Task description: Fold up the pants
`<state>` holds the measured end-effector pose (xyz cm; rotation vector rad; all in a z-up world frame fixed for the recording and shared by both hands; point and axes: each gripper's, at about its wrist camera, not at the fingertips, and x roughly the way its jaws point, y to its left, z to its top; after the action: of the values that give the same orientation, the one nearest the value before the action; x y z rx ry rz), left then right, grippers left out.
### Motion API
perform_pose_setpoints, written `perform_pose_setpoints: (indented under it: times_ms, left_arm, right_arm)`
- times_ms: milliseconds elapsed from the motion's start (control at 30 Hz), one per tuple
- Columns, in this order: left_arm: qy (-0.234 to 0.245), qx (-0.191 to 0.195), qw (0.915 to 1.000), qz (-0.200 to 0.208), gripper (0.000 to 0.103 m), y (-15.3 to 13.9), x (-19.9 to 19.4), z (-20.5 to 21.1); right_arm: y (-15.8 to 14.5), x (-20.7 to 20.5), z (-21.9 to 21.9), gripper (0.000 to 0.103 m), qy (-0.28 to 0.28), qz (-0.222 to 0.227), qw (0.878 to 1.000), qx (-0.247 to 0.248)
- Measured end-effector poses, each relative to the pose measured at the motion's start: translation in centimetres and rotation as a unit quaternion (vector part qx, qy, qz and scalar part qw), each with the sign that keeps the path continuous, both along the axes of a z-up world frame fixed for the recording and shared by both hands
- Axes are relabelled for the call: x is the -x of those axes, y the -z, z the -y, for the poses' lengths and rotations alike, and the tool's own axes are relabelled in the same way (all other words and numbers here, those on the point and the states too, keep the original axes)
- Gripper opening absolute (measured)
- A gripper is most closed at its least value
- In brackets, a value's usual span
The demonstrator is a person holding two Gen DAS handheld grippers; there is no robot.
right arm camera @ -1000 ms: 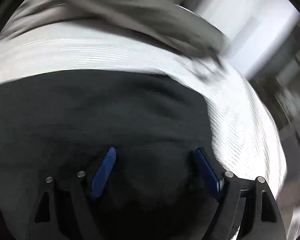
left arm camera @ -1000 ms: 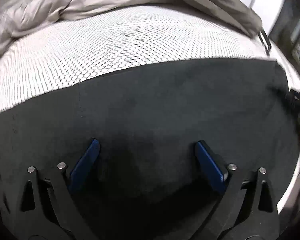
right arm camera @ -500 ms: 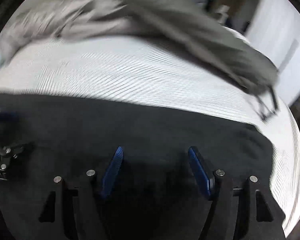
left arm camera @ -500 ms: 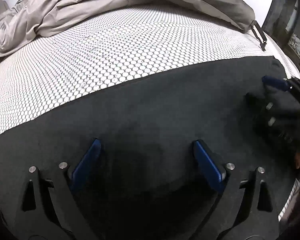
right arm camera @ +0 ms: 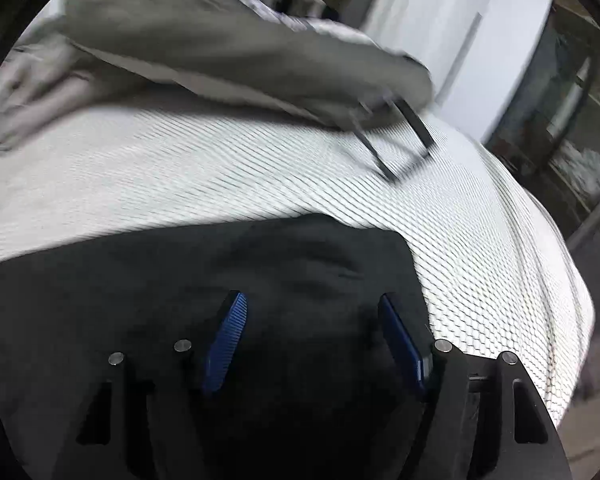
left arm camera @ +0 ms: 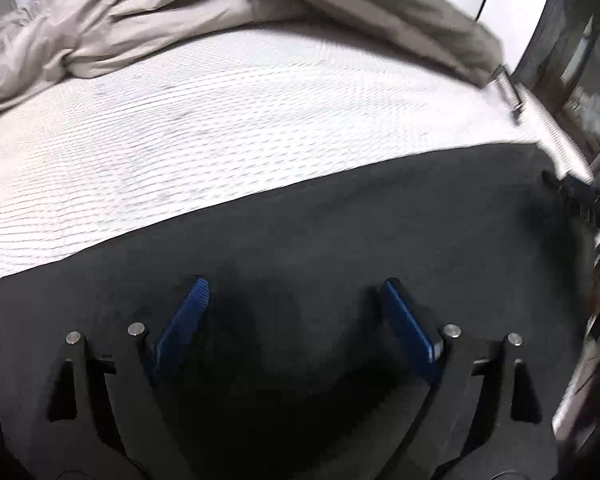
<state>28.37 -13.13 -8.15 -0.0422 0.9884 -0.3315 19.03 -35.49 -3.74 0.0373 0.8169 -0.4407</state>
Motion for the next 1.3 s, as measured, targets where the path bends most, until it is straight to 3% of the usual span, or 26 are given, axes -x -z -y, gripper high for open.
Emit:
perform_pose_setpoints:
  times_ms: [67,133,167,200,267,333,433,500,567,600,667,733,800,900,967,1033,1100,1167,1233,1300]
  left_arm:
    - [0.022,0.012,0.9997,0.003,0.087,0.2,-0.2,1.7]
    - [0.017,-0.011,0.9998,0.007,0.086,0.8,-0.7,2.8]
    - [0.008,-0.012,0.9999,0.008,0.083,0.9,-1.0,2.5]
    - [-0.017,-0.004,0.9998,0.008,0.074,0.9,-1.4,1.3]
    - [-0.069,-0.027,0.9972,0.013,0.069,0.7,-1.8,-0.9]
    - [-0.133,-0.089,0.9869,0.02,0.069,1.0,-2.1,-4.3]
    - [-0.157,-0.073,0.9849,0.003,0.067,1.0,-1.4,-9.5]
    - [-0.193,-0.115,0.9745,0.011,0.067,0.4,-0.4,-11.8]
    - [-0.187,-0.056,0.9809,0.0,0.065,0.0,0.8,-13.3]
    - [-0.167,-0.008,0.9859,-0.004,0.065,-0.5,1.8,-13.3]
    - [-0.123,0.016,0.9922,0.009,0.065,-1.5,3.0,-11.4]
    - [-0.068,0.003,0.9974,0.02,0.065,-1.5,3.8,-7.8]
    - [-0.032,-0.023,0.9992,-0.008,0.065,0.5,3.3,-4.9]
    - [-0.027,-0.046,0.9986,0.005,0.065,1.0,3.5,-5.2]
    - [-0.055,-0.055,0.997,0.008,0.065,0.8,4.6,-7.8]
    - [-0.101,-0.101,0.9897,0.015,0.065,1.1,5.0,-11.6]
    - [-0.131,-0.08,0.988,0.016,0.069,0.8,6.2,-15.1]
    - [-0.145,-0.08,0.9859,0.024,0.059,0.1,7.4,-16.0]
    - [-0.129,-0.051,0.9897,0.034,0.059,-0.7,8.9,-15.8]
    - [-0.088,-0.009,0.9954,0.037,0.062,-1.0,9.6,-13.5]
  right_arm:
    - [-1.0,1.3,-2.1,0.071,-0.058,0.017,0.997,-0.039]
    - [-0.6,1.5,-5.5,0.071,-0.127,0.006,0.99,-0.059]
    - [0.0,1.5,-6.4,0.071,-0.145,-0.003,0.988,-0.06]
    - [1.2,1.2,-7.6,0.071,-0.167,-0.026,0.984,-0.057]
    - [3.4,0.1,-8.4,0.071,-0.173,-0.06,0.983,-0.031]
    - [3.2,0.8,-8.7,0.074,-0.167,-0.054,0.984,-0.034]
    - [2.9,1.6,-7.9,0.077,-0.15,-0.056,0.987,-0.035]
    - [3.0,1.8,-7.4,0.077,-0.146,-0.052,0.987,-0.044]
    - [2.7,2.0,-7.7,0.077,-0.146,-0.05,0.988,-0.032]
    - [2.4,2.1,-8.1,0.076,-0.149,-0.049,0.987,-0.022]
    - [1.7,1.8,-9.4,0.076,-0.17,-0.039,0.984,-0.021]
    - [0.9,1.3,-10.8,0.076,-0.205,-0.023,0.978,-0.041]
    - [0.5,0.9,-12.9,0.076,-0.235,-0.021,0.97,-0.057]
    - [1.5,0.1,-15.3,0.076,-0.26,-0.047,0.964,-0.036]
    - [2.6,0.2,-15.1,0.076,-0.251,-0.07,0.965,0.008]
    - [3.3,0.4,-12.3,0.077,-0.222,-0.069,0.972,0.011]
    - [3.3,0.9,-9.8,0.077,-0.184,-0.065,0.981,0.015]
    - [3.3,1.4,-7.9,0.077,-0.157,-0.061,0.986,0.01]
    - [2.4,2.1,-7.2,0.076,-0.168,-0.038,0.984,-0.034]
    - [1.3,2.7,-8.7,0.076,-0.2,-0.022,0.978,-0.047]
